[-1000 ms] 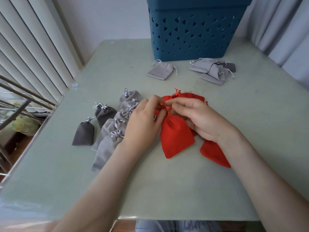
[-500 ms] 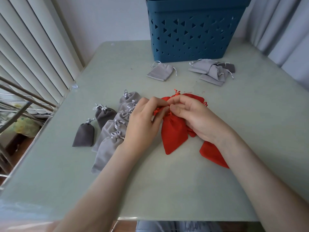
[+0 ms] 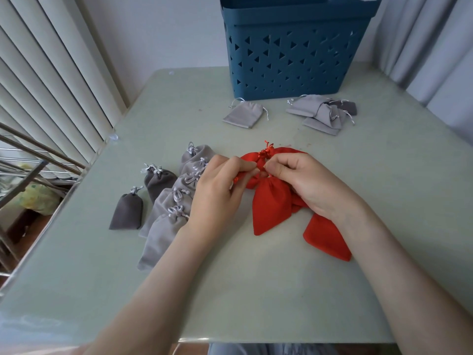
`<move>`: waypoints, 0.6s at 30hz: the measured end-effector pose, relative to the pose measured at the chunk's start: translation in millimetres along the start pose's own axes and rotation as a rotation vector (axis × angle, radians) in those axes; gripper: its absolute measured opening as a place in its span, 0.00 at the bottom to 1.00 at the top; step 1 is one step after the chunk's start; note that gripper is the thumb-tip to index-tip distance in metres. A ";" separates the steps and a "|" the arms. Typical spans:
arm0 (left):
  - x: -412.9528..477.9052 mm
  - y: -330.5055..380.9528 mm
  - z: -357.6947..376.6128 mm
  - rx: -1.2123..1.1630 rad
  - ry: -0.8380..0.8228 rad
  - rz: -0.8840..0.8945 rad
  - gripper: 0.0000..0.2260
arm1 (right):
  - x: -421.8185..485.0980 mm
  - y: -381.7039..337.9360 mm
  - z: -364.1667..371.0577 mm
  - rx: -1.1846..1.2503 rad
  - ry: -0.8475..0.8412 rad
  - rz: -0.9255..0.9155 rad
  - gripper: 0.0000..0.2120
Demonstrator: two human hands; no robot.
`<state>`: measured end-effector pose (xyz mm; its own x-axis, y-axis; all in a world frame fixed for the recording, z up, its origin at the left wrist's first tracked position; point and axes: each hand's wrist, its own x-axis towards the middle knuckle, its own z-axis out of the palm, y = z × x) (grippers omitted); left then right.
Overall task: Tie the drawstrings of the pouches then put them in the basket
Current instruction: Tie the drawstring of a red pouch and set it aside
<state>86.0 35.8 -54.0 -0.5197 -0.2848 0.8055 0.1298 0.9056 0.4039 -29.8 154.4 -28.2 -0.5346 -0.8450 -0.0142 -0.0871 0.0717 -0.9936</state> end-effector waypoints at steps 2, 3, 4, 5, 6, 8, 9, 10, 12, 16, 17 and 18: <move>0.3 1.2 -0.9 -0.047 0.007 -0.089 0.01 | 3.3 2.2 0.3 0.049 0.067 -0.033 0.11; 1.0 2.6 -1.9 -0.079 0.021 -0.157 0.03 | 5.3 2.7 0.3 0.091 0.116 -0.062 0.12; 2.6 3.8 -3.2 -0.115 0.037 -0.237 0.04 | 7.2 2.6 -0.2 0.163 0.166 -0.095 0.13; 4.2 3.8 -4.0 -0.159 0.048 -0.323 0.05 | 7.9 0.4 -0.6 0.269 0.206 -0.129 0.13; 6.0 2.9 -4.8 -0.205 0.055 -0.400 0.06 | 8.4 -1.4 -1.4 0.390 0.229 -0.169 0.12; 8.9 -0.9 -5.4 -0.291 0.061 -0.501 0.11 | 8.2 -4.8 -3.7 0.545 0.229 -0.249 0.11; 9.3 -1.8 -4.8 -0.320 0.059 -0.522 0.12 | 8.1 -6.3 -4.5 0.550 0.225 -0.269 0.11; 9.2 -1.7 -3.9 -0.330 0.048 -0.519 0.11 | 8.3 -6.8 -5.5 0.532 0.233 -0.277 0.11; 7.4 2.5 -1.0 -0.316 -0.005 -0.469 0.10 | 7.1 -7.3 -7.5 0.515 0.283 -0.277 0.12; 5.1 4.1 1.8 -0.291 -0.078 -0.449 0.09 | 3.9 -7.6 -8.8 0.523 0.304 -0.293 0.11; 5.3 2.2 1.3 -0.309 -0.075 -0.471 0.08 | 3.4 -8.7 -8.3 0.550 0.271 -0.294 0.10; 5.4 0.5 0.8 -0.338 -0.073 -0.495 0.08 | 3.0 -10.4 -7.9 0.588 0.237 -0.297 0.08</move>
<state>82.6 35.0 -49.8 -0.6423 -0.6135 0.4594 0.1128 0.5172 0.8484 -37.2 155.2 -17.1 -0.7335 -0.6411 0.2257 0.1753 -0.4993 -0.8485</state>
